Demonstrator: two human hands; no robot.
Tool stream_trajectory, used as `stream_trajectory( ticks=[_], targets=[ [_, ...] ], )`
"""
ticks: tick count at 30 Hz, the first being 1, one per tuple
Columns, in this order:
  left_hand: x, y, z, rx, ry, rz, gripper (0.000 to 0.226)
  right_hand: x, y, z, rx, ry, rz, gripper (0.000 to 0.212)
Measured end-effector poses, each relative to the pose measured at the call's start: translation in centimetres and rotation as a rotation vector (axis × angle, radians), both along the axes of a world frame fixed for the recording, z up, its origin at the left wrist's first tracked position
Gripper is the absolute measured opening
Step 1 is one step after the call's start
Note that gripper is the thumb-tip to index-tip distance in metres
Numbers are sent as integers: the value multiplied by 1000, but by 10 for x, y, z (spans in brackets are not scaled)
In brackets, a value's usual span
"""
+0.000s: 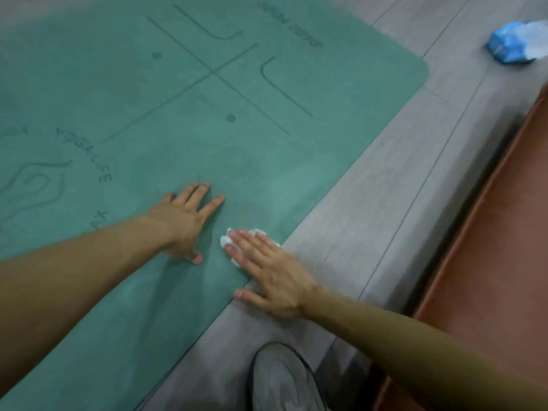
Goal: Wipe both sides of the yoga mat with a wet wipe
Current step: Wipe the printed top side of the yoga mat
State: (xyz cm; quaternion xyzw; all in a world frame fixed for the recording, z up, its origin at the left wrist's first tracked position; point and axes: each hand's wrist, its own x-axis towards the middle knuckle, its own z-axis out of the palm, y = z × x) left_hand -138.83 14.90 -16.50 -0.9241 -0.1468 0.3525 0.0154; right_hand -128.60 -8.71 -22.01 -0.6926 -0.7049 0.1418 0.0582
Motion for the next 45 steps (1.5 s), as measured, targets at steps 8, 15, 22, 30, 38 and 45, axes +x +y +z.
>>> stream_trajectory(
  ticks=[8,15,22,30,38,45],
  targets=[
    [1,-6,10,-13,4,9,149,155,3,6,-94,-124,-663,76],
    [11,23,21,-34,-164,-43,125,5,22,-4,40,36,-34,86],
    [9,52,18,-40,-214,99,122,151,53,8,-92,-88,-507,78],
    [9,65,20,-24,-249,135,135,26,88,-2,4,35,11,85],
    [12,72,18,-76,-240,282,139,185,122,3,-108,-65,-656,82],
    [12,100,8,-74,-313,305,150,61,150,-10,65,9,-95,87]
  ],
)
